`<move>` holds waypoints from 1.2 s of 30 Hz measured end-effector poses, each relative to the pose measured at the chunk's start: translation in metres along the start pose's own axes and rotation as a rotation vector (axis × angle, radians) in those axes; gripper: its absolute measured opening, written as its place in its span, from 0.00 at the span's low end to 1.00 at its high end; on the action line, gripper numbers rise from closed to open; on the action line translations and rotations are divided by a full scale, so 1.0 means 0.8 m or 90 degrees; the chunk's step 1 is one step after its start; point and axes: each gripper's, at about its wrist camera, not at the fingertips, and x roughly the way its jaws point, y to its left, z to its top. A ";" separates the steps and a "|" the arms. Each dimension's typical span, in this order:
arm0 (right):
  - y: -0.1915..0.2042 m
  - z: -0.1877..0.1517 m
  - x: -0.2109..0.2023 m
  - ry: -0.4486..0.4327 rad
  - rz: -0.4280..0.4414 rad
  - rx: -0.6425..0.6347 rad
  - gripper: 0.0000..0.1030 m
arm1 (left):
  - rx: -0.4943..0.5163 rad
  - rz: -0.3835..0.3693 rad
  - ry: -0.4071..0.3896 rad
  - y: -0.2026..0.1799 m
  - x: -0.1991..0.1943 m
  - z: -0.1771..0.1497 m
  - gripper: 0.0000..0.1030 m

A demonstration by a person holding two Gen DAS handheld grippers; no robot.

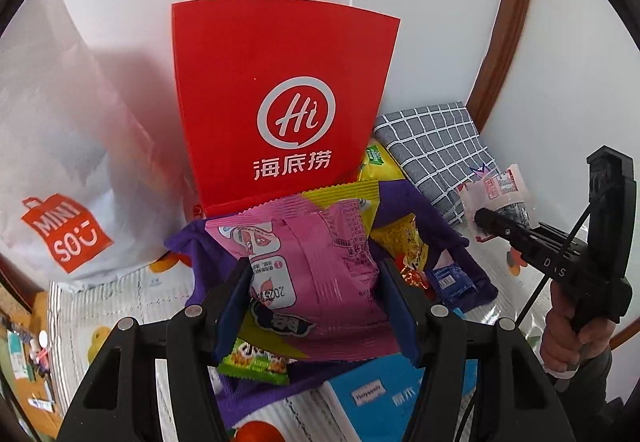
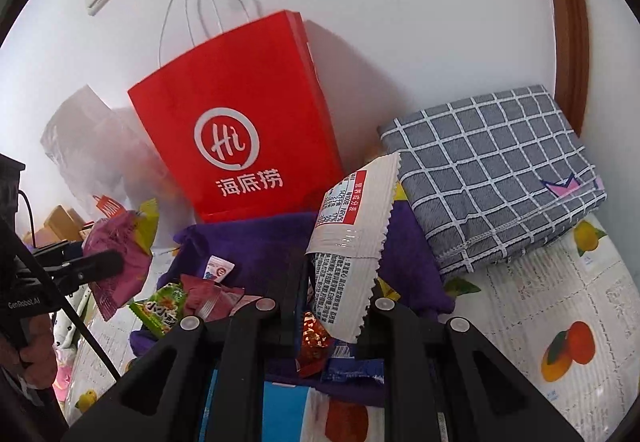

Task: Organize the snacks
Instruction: 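Carry the white sachet and pink-and-yellow bag over the purple towel with both tools, then lower both packets onto the purple towel and open both tools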

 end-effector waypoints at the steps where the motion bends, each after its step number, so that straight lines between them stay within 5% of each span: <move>1: -0.001 0.000 0.003 0.003 -0.002 -0.001 0.16 | 0.003 0.000 0.004 0.000 0.004 0.001 0.59; 36: -0.018 -0.029 0.085 0.106 -0.005 -0.011 0.16 | -0.002 -0.008 0.075 -0.002 0.097 0.013 0.59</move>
